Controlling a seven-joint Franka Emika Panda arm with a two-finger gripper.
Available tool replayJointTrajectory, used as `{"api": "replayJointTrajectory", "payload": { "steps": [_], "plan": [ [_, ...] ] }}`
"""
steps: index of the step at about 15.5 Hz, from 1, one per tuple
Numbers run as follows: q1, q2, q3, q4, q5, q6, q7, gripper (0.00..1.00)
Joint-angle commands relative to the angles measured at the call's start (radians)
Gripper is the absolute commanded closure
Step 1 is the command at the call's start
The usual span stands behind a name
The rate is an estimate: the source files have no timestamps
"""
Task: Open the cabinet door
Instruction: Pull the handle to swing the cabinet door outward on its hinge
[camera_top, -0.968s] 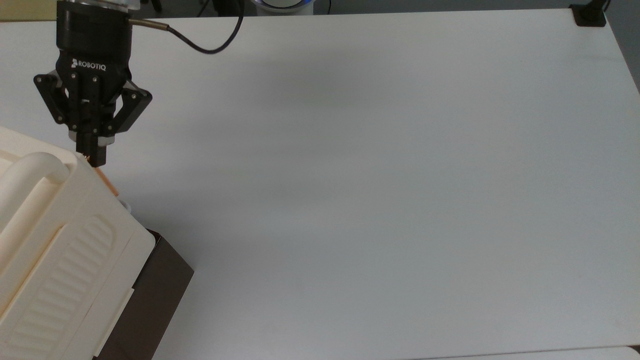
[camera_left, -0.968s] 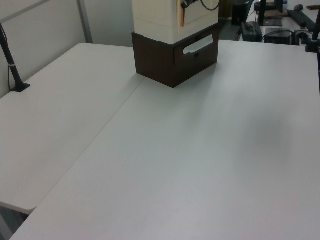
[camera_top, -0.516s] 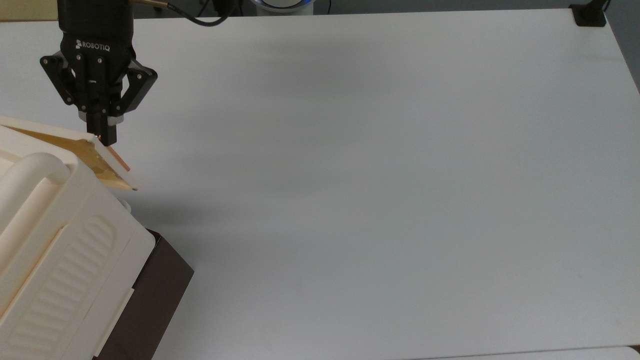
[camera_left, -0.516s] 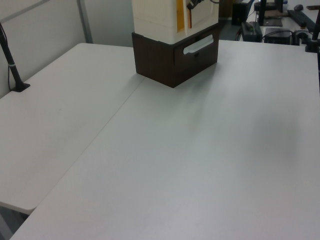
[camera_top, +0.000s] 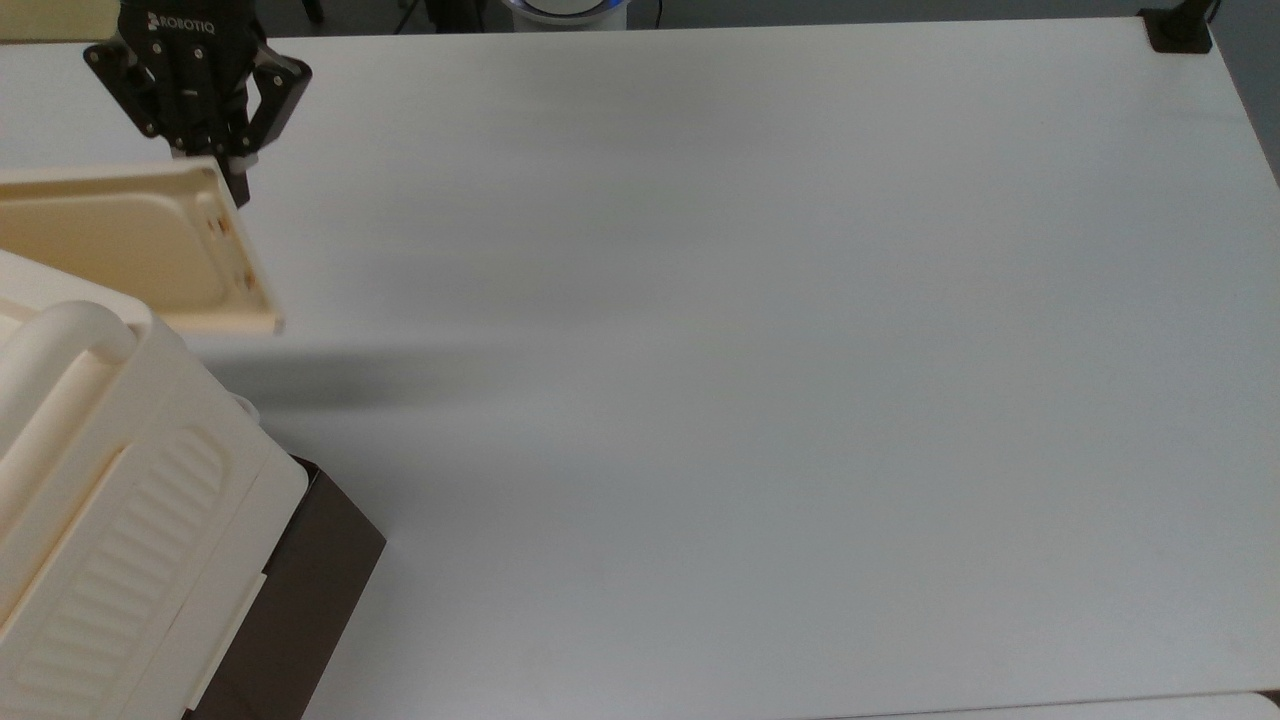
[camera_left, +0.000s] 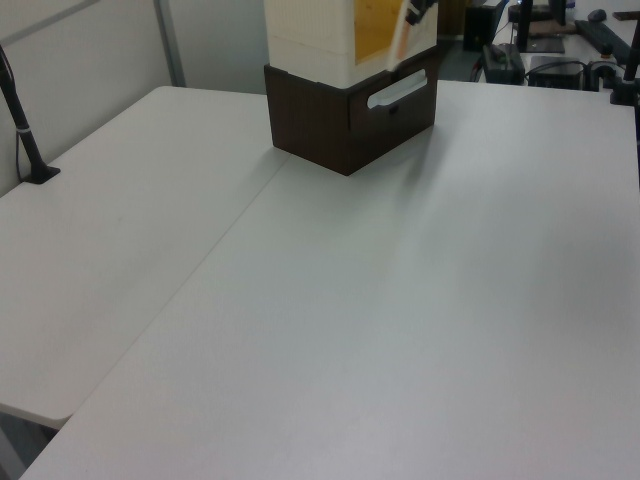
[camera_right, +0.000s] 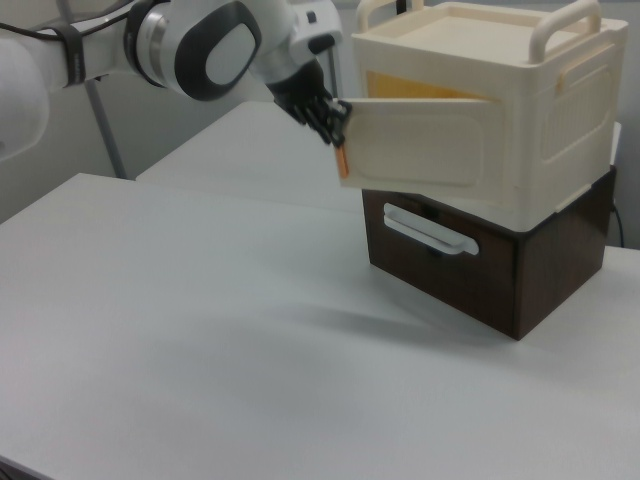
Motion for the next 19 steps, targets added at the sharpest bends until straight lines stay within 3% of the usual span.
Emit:
{"api": "replayJointTrajectory", "payload": {
  "steps": [1, 4, 5, 12, 14, 19],
  "plan": [
    [-0.078, -0.027, -0.011, -0.059, -0.016, -0.081, -0.044, 0.59],
    [-0.109, -0.052, -0.011, -0.058, -0.016, -0.157, -0.083, 0.45],
    [-0.115, -0.061, -0.011, -0.056, -0.016, -0.186, -0.112, 0.36],
    [-0.225, -0.122, -0.011, -0.053, -0.016, -0.391, -0.376, 0.16],
    [-0.250, -0.133, -0.021, -0.051, -0.016, -0.418, -0.413, 0.00],
    [-0.325, -0.144, -0.023, -0.050, -0.016, -0.446, -0.419, 0.00]
  ]
}}
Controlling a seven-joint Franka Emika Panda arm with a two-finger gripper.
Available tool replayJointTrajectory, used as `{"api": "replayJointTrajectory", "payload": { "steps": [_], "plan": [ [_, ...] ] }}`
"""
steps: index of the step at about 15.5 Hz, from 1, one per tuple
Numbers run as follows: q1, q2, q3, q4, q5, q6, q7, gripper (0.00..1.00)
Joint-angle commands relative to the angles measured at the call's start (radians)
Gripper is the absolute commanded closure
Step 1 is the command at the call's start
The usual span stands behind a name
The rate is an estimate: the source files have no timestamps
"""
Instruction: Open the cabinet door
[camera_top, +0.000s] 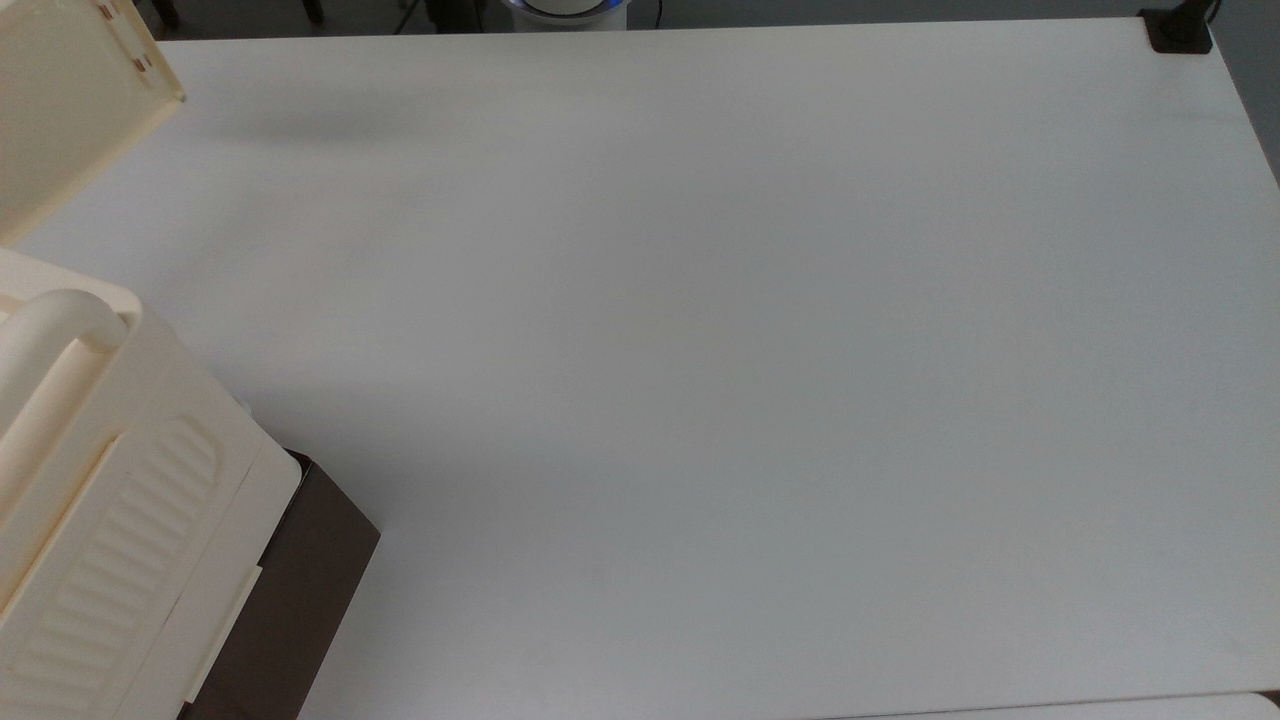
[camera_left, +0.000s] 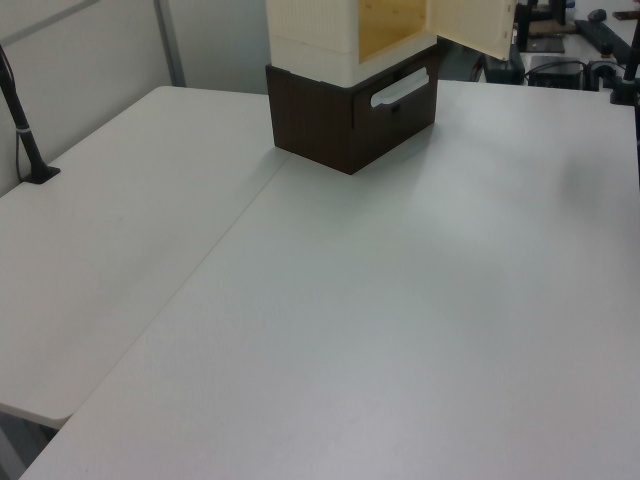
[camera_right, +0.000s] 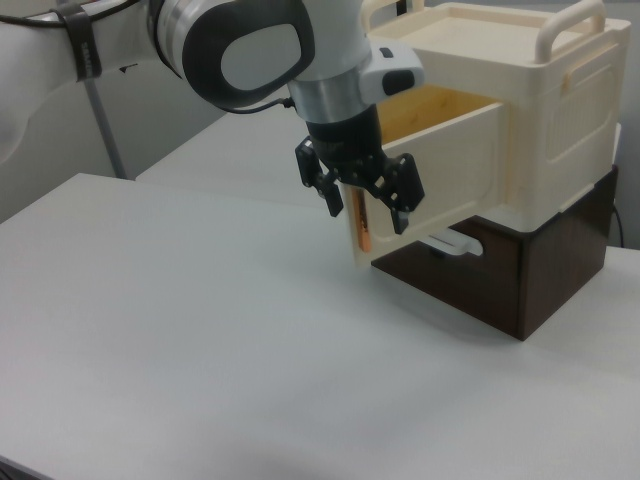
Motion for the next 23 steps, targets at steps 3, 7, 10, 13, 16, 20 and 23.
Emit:
{"api": "replayJointTrajectory", "payload": {
  "steps": [3, 7, 10, 13, 16, 20, 23],
  "plan": [
    [-0.044, -0.036, -0.003, -0.014, -0.009, -0.035, -0.023, 0.00],
    [-0.034, -0.043, 0.001, 0.015, -0.009, -0.090, -0.015, 0.00],
    [-0.026, -0.059, 0.012, 0.050, -0.015, -0.161, -0.011, 0.00],
    [0.012, -0.091, 0.012, 0.049, -0.005, -0.173, 0.020, 0.00],
    [0.133, -0.099, 0.012, 0.049, -0.006, -0.176, 0.167, 0.00],
    [0.284, -0.088, 0.007, 0.049, -0.006, -0.165, 0.326, 0.00],
    [0.379, -0.080, 0.004, 0.043, -0.008, -0.165, 0.379, 0.00]
  ]
}}
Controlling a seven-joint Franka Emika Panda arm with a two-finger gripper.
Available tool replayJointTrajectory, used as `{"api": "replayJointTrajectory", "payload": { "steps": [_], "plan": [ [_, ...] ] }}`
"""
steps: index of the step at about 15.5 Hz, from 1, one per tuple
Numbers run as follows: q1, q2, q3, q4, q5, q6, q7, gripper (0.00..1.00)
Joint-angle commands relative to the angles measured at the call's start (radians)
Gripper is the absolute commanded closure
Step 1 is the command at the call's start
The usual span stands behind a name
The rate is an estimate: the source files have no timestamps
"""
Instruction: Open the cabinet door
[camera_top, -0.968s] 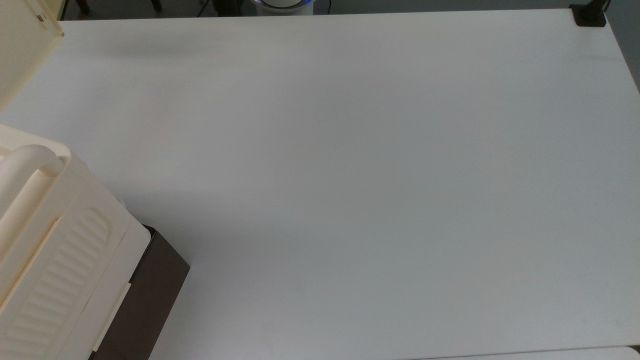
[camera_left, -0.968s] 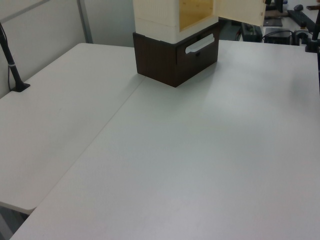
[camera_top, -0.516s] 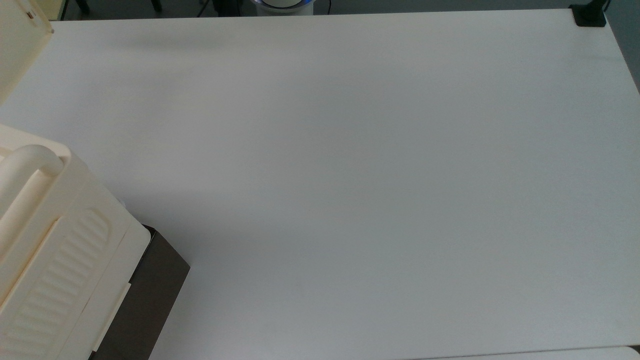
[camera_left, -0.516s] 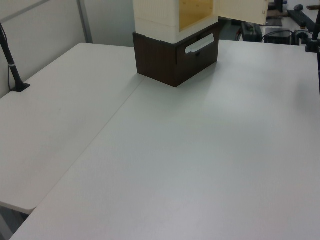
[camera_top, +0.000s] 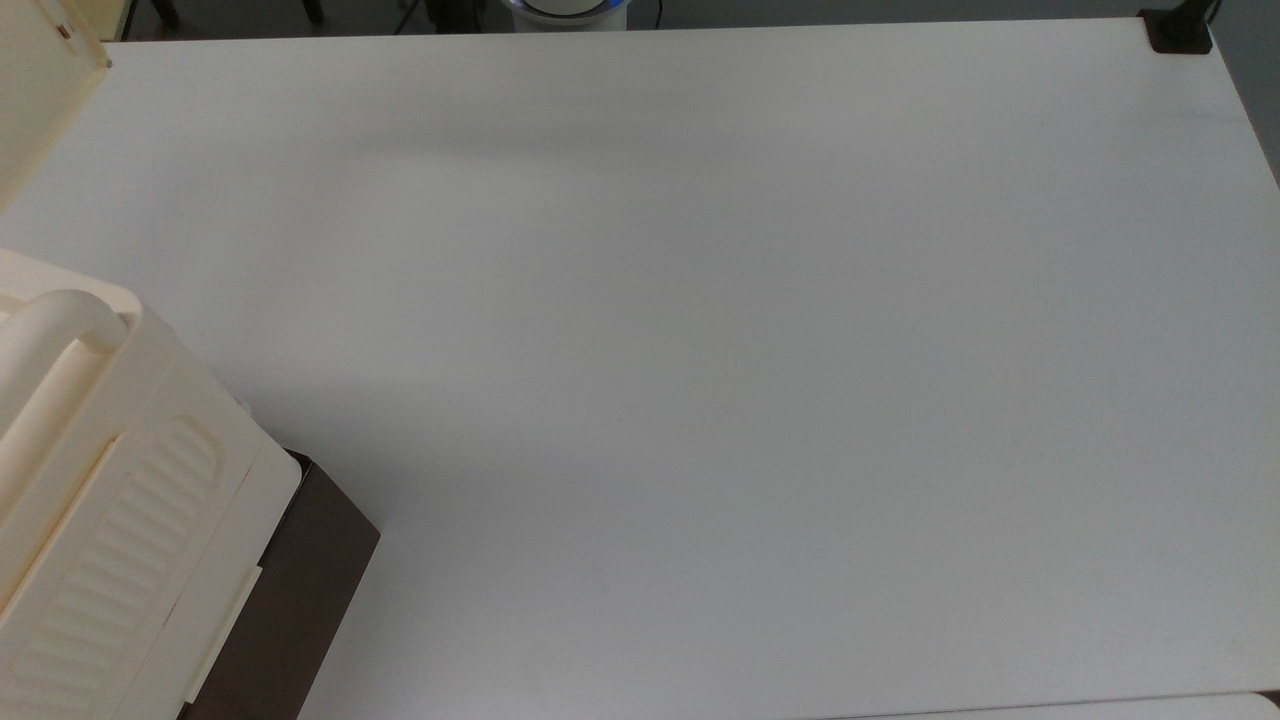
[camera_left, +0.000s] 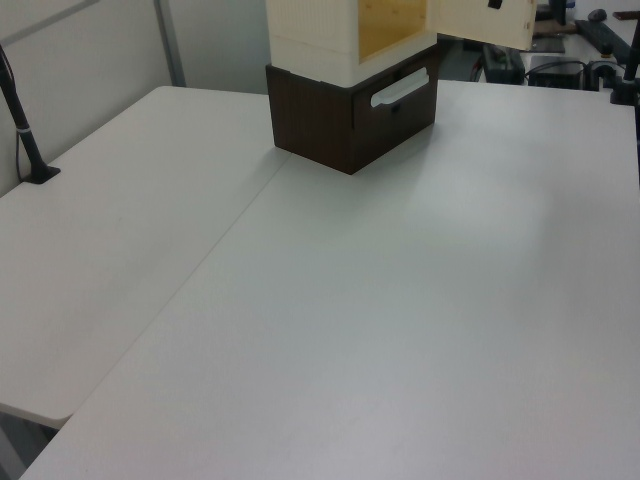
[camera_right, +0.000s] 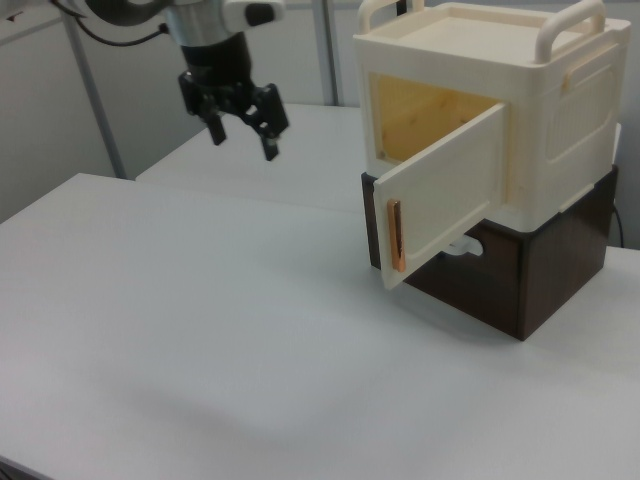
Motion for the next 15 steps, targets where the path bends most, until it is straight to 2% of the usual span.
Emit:
{"api": "replayJointTrajectory", "payload": {
  "steps": [1, 4, 9, 15],
  "plan": [
    [0.116, 0.004, -0.022, -0.017, -0.010, -0.009, 0.080, 0.00],
    [0.158, 0.013, -0.024, -0.023, -0.008, -0.008, 0.093, 0.00],
    [0.161, 0.039, -0.024, -0.034, -0.019, 0.086, 0.080, 0.00],
    [0.159, 0.044, -0.024, -0.034, -0.057, 0.032, -0.013, 0.00]
  ]
}}
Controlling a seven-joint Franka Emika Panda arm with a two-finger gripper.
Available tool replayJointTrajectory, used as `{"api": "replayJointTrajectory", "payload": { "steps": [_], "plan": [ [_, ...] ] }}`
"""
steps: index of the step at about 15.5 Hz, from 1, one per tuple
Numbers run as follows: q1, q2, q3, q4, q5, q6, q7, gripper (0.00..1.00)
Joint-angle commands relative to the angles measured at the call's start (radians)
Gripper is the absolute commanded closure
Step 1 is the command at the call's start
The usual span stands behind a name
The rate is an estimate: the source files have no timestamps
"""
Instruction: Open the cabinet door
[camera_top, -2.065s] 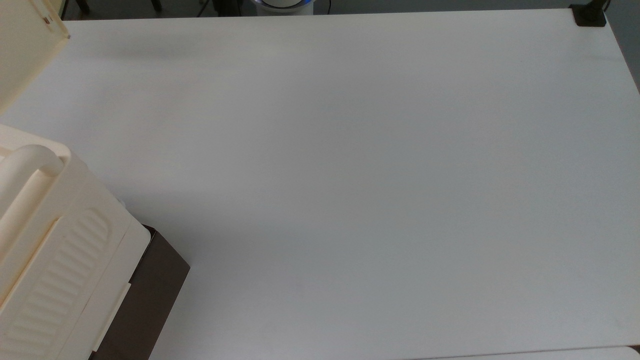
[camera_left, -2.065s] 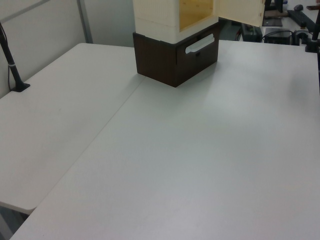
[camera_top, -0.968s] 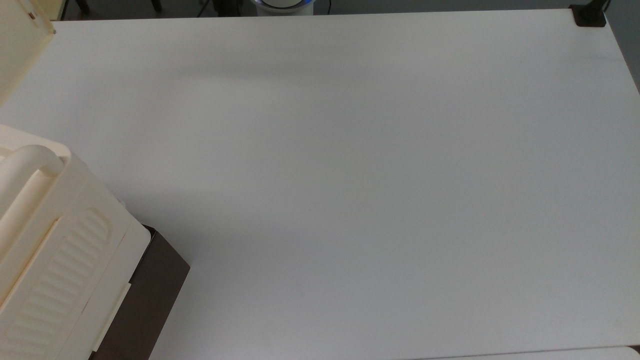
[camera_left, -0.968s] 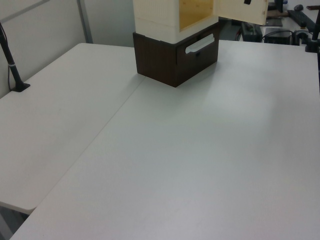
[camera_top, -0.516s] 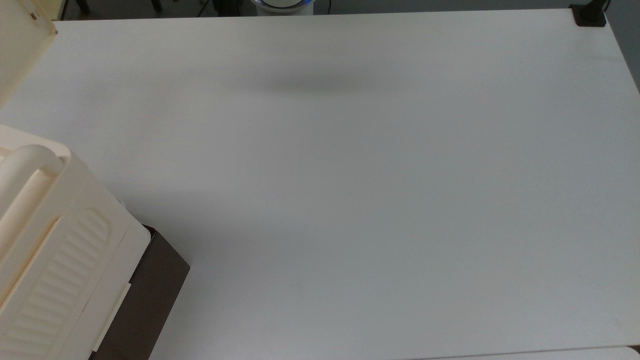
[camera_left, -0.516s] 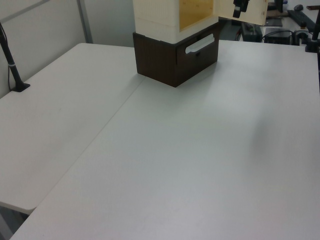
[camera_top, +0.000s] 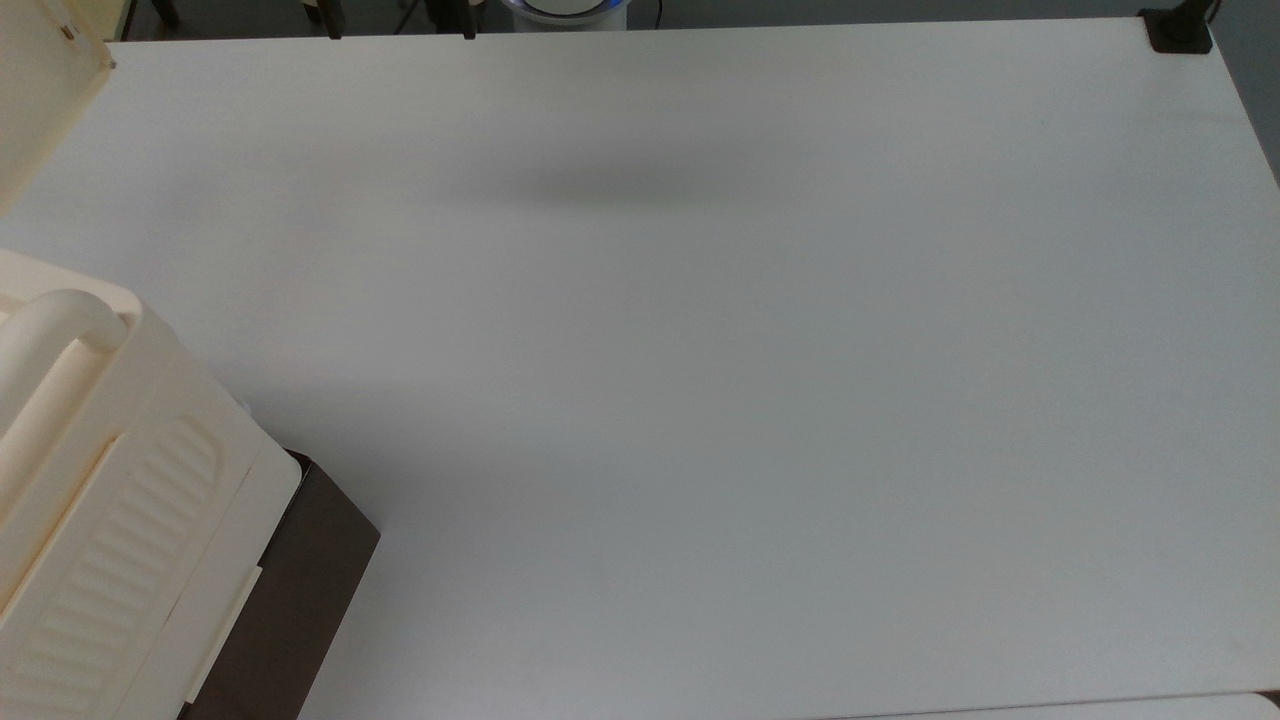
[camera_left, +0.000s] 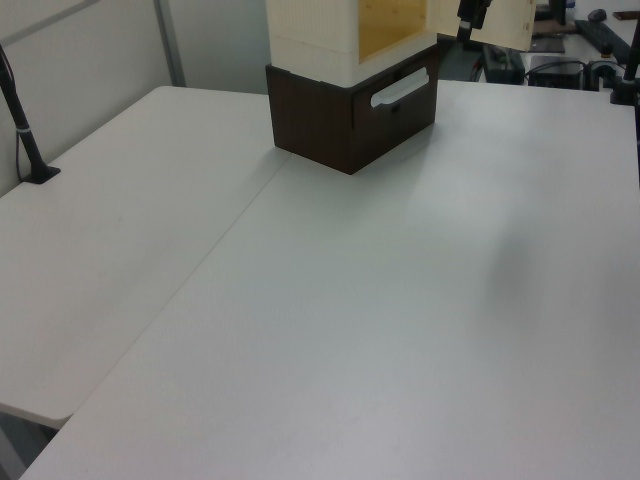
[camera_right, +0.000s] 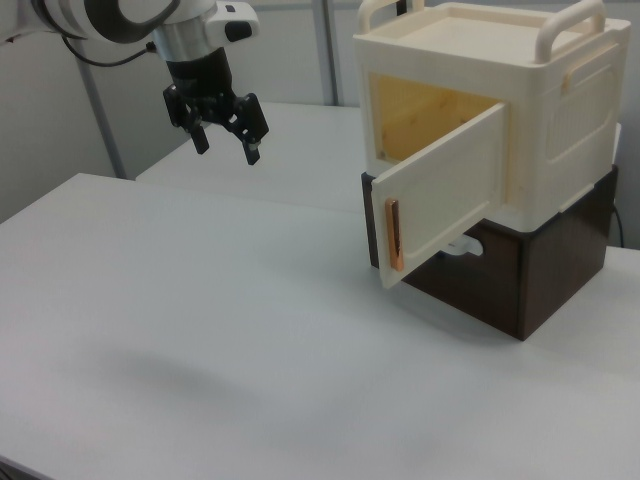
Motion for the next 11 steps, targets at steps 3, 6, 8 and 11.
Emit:
{"api": "replayJointTrajectory", "payload": {
  "steps": [3, 6, 8, 11],
  "plan": [
    [0.019, -0.011, -0.014, -0.012, -0.049, -0.067, -0.064, 0.00],
    [0.019, -0.011, -0.014, -0.012, -0.049, -0.073, -0.060, 0.00],
    [0.019, -0.011, -0.014, -0.010, -0.049, -0.073, -0.029, 0.00],
    [0.021, -0.011, -0.008, -0.010, -0.049, -0.071, 0.002, 0.00]
  ]
}}
